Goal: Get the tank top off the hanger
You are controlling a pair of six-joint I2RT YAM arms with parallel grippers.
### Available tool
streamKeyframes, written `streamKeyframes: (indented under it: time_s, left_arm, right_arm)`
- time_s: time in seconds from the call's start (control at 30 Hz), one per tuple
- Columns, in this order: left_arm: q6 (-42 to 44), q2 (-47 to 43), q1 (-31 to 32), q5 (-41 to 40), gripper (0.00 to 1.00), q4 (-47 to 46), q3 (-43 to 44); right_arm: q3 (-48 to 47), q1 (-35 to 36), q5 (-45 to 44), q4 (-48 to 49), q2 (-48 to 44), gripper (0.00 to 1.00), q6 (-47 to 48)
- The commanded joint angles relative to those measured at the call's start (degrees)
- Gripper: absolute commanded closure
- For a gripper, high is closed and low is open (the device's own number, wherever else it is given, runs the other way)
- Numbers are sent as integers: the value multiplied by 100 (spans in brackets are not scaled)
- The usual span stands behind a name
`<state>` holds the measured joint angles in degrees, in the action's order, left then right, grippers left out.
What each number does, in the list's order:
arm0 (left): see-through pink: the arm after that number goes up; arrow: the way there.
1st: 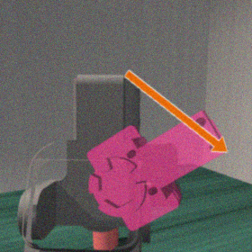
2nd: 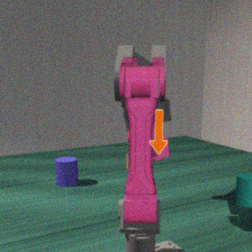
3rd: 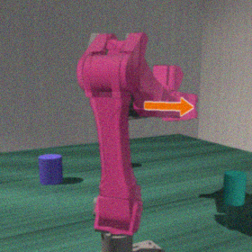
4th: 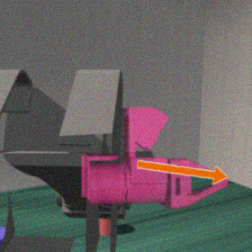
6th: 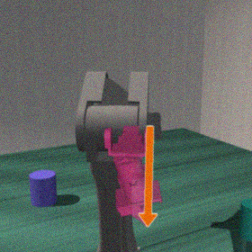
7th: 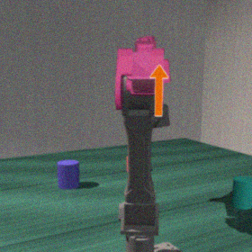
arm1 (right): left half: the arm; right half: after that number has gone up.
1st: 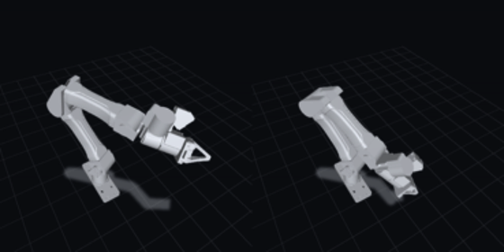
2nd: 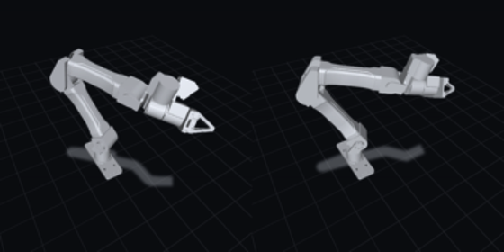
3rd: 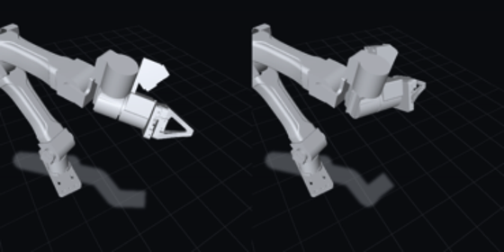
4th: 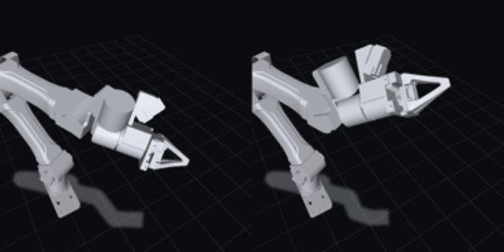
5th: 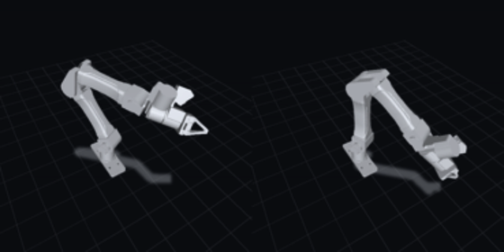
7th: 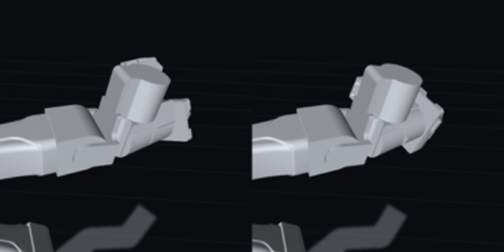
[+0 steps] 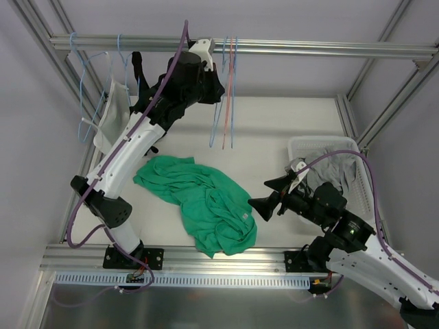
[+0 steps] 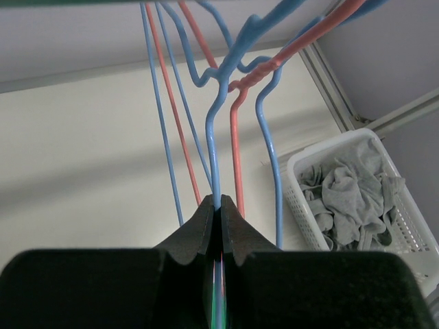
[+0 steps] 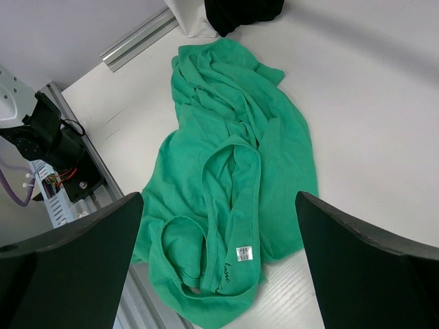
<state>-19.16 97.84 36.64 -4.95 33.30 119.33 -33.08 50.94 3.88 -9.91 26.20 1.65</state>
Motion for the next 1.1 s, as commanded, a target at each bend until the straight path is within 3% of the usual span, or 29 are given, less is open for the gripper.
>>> streamKeyframes:
  time_s: [0.0, 0.23, 0.27, 0.3, 0.4, 0.5, 0.67, 0.8, 0.93, 1.07]
  left_arm:
    - [-158, 7, -70, 161, 100, -166, -172]
    - [-229, -204, -70, 381, 99, -175, -647]
    - [-246, -335, -70, 372, 92, -175, -717]
    - [-264, -432, -70, 355, 70, -175, -788]
    - [-308, -932, -70, -48, 26, -175, -1121]
    - [-282, -1573, -70, -663, 2, -175, -1569]
    - [-369, -3012, -87, -1639, 1, -166, -2711]
    - [-562, -4192, -87, -2281, 1, -157, -3783]
    - [-615, -5011, -87, -2213, 1, -61, -4750]
    - [-581, -5275, -87, -1914, 1, 413, -4963]
  right_arm:
    - [-49, 30, 34, 156, -44, 0, -51]
    - [135, 22, -10, 383, 113, 1, -16]
    - [179, 21, -36, 454, 175, 0, -16]
    - [223, 21, -45, 525, 262, 1, -7]
    - [267, 30, 25, 736, 754, 1, -7]
    - [232, 30, 174, 956, 1343, 0, -33]
    - [101, 57, 412, 1658, 2336, 0, -51]
    - [-381, 336, 79, 1729, 3399, 1, 89]
    - [-988, 733, -588, 1764, 4645, 1, 300]
    - [-1691, 1005, -1098, 1721, 5638, 0, 643]
